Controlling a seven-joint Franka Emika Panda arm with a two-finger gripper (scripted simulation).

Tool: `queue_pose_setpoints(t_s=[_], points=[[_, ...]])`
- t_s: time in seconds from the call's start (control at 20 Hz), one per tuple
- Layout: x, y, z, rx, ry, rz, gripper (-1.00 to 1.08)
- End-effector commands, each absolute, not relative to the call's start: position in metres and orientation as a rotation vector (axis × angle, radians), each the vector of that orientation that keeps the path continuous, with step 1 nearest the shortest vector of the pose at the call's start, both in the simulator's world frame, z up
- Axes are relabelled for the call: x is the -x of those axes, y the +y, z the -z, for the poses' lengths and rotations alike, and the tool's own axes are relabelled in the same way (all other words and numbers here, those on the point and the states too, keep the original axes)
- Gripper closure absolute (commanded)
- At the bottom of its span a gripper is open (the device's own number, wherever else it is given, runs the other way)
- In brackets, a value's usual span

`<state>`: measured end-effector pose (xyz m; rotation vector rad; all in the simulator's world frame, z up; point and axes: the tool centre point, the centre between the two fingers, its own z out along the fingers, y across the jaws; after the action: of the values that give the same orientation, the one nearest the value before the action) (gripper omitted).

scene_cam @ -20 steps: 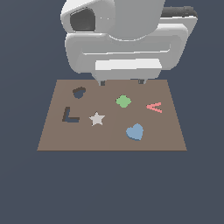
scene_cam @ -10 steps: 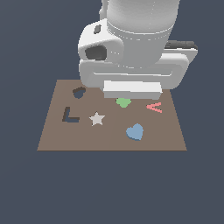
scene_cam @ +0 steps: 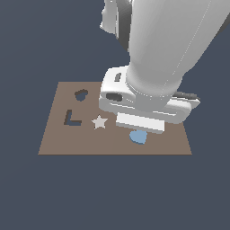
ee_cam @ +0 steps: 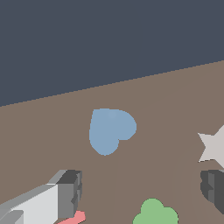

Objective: Insert a designated object into the corresponding slot on a board.

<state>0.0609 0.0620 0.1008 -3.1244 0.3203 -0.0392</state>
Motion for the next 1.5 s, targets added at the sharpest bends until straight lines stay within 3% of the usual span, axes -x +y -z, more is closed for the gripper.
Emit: queue_pose_setpoints(t_s=[0.0,0.55,1.45], points=[[-0.069,0.067,-0.086,3.118,0.383,0.029,-0.92],[-0.087,0.076,-0.051,3.098,0.523,0.001,-0.92],[-0.089,0.076,-0.03,3.097,0.529,0.0,-0.92]])
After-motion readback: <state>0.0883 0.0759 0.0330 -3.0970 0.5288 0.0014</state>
